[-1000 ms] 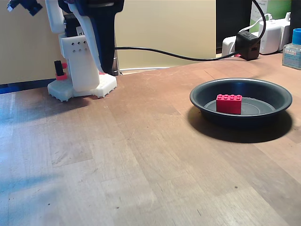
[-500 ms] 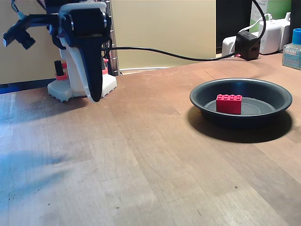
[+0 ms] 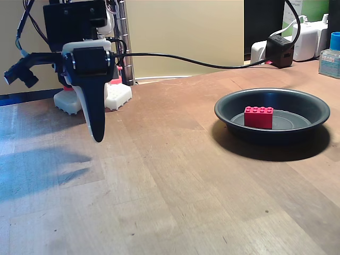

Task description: Grasp a lego block and put it in the bin.

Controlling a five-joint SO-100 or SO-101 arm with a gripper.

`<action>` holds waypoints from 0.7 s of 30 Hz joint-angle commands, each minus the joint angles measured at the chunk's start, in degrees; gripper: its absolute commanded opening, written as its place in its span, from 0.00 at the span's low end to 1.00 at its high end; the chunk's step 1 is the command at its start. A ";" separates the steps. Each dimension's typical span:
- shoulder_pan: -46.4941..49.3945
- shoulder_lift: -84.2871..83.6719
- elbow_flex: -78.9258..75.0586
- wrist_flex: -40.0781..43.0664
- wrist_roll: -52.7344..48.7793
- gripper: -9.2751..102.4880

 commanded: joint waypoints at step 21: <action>0.53 8.70 17.67 -3.34 3.87 0.10</action>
